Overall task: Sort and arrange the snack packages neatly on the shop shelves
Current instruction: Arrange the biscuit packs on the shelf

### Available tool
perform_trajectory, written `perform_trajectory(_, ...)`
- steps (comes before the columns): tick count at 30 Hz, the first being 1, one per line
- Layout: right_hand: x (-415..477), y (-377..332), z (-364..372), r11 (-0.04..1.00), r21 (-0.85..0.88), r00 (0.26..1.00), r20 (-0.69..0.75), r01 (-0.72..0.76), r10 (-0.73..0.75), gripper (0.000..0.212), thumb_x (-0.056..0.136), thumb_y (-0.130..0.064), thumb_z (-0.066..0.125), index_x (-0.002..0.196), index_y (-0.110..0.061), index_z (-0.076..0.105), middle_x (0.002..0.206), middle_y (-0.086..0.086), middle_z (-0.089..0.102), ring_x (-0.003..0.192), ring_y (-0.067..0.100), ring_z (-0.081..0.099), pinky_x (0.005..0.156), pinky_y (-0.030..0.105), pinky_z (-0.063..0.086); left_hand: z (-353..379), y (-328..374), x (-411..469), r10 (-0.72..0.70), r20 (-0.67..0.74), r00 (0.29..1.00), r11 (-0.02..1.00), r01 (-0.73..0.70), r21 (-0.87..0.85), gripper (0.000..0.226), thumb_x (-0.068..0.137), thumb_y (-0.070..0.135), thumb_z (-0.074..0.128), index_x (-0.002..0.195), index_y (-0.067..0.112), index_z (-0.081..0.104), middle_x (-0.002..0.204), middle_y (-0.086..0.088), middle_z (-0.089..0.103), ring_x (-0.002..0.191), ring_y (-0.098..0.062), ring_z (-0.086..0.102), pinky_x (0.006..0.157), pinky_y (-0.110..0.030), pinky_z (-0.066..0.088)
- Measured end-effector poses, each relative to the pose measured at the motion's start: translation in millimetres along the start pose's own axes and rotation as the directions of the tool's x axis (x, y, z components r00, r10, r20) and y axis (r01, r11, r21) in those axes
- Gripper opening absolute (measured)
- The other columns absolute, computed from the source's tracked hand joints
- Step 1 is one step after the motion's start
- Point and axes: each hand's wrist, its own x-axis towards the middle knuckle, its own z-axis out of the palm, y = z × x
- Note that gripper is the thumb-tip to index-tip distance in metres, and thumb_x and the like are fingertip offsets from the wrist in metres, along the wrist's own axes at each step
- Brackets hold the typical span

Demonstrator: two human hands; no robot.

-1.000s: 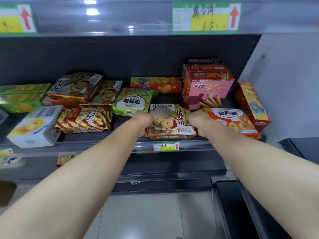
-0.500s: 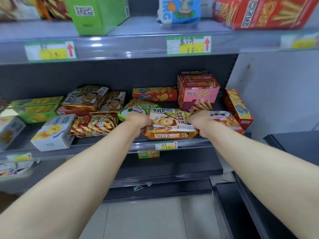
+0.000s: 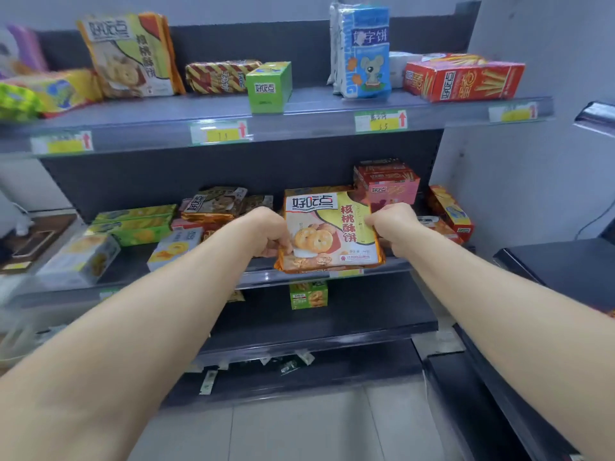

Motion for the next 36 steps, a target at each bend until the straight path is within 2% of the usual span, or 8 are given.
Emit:
perform_trajectory(7,-49.2,-24.6,35.1,0.954,-0.093,0.958,0.03,0.286,-0.284,0.028,0.087,-0.03,0.066,0.093,-0.003,0.061,0.094,0.011,0.068,0.075,0.022,0.066,0.056,0.026,0.048,-69.8,-35.3,-40.8,-0.047,-0.037,0.998,0.999,0.047,-0.011,0.006,0.09,0.007,0.057,0.088,0.001,0.056,0.077,-0.013,0.064,0.049,-0.018,0.065,0.044,-0.024,0.052)
perform_trajectory(10,-67.5,-49.0,54.5,0.923,-0.106,0.927,0.102,0.37,-0.36,0.025,0.086,-0.03,0.067,0.077,-0.009,0.057,0.082,0.008,0.068,0.064,0.019,0.065,0.052,0.024,0.049,-100.5,-44.3,-65.6,-0.076,-0.116,0.99,0.996,0.071,-0.048,0.008,0.09,0.007,0.055,0.084,0.002,0.057,0.066,-0.01,0.061,0.036,-0.015,0.06,0.037,-0.02,0.047)
perform_trajectory(12,-79.5,-64.5,67.4,0.896,-0.121,0.9,0.145,0.428,-0.411,0.027,0.086,-0.029,0.068,0.07,-0.012,0.054,0.074,0.005,0.065,0.059,0.016,0.062,0.05,0.024,0.046,-119.1,-50.4,-82.6,-0.095,-0.177,0.98,0.993,0.082,-0.081,0.007,0.089,0.008,0.054,0.086,0.003,0.058,0.067,-0.008,0.06,0.046,-0.016,0.061,0.042,-0.022,0.049)
perform_trajectory(19,-116.6,-110.2,106.2,0.825,-0.031,0.787,0.323,0.564,-0.526,0.03,0.084,-0.028,0.069,0.099,-0.003,0.064,0.094,0.009,0.068,0.083,0.022,0.067,0.079,0.037,0.057,-173.6,-63.3,-140.1,-0.159,-0.389,0.908,0.977,0.089,-0.191,0.01,0.09,0.009,0.053,0.082,0.003,0.056,0.073,-0.01,0.057,0.06,-0.018,0.057,0.048,-0.027,0.047)
perform_trajectory(24,-129.1,-145.3,115.1,0.722,0.061,0.671,0.323,0.689,-0.668,0.023,0.084,-0.025,0.065,0.068,-0.01,0.059,0.082,0.01,0.068,0.08,0.027,0.065,0.071,0.037,0.053,-198.8,-48.7,-162.4,-0.136,-0.534,0.835,0.95,-0.043,-0.309,0.014,0.093,0.005,0.05,0.081,0.003,0.056,0.076,-0.011,0.06,0.064,-0.019,0.058,0.056,-0.029,0.051)
perform_trajectory(28,-123.5,-169.8,121.8,0.693,0.146,0.632,0.313,0.706,-0.709,0.022,0.085,-0.027,0.065,0.068,-0.016,0.057,0.094,0.011,0.069,0.09,0.029,0.066,0.085,0.045,0.054,-212.6,-33.3,-161.0,-0.065,-0.647,0.76,0.906,-0.227,-0.357,0.022,0.092,0.0,0.052,0.071,0.007,0.055,0.07,-0.008,0.059,0.05,-0.016,0.058,0.034,-0.018,0.045)
perform_trajectory(32,-107.8,-191.3,134.5,0.655,0.161,0.6,0.287,0.739,-0.747,0.015,0.088,-0.026,0.063,0.08,-0.013,0.06,0.096,0.008,0.067,0.085,0.022,0.063,0.068,0.032,0.05,-233.9,-19.6,-141.9,0.0,-0.71,0.704,0.879,-0.339,-0.336,0.027,0.09,0.001,0.057,0.066,0.01,0.05,0.07,-0.01,0.058,0.058,-0.019,0.056,0.049,-0.03,0.051)
perform_trajectory(36,-89.9,-210.2,152.9,0.656,0.187,0.598,0.285,0.732,-0.749,0.011,0.088,-0.024,0.061,0.085,-0.013,0.061,0.098,0.009,0.067,0.092,0.027,0.065,0.083,0.042,0.054,-259.3,-9.9,-107.9,0.05,-0.757,0.652,0.864,-0.408,-0.294,0.025,0.088,0.004,0.061,0.067,0.012,0.052,0.076,-0.01,0.062,0.064,-0.021,0.061,0.057,-0.036,0.056)
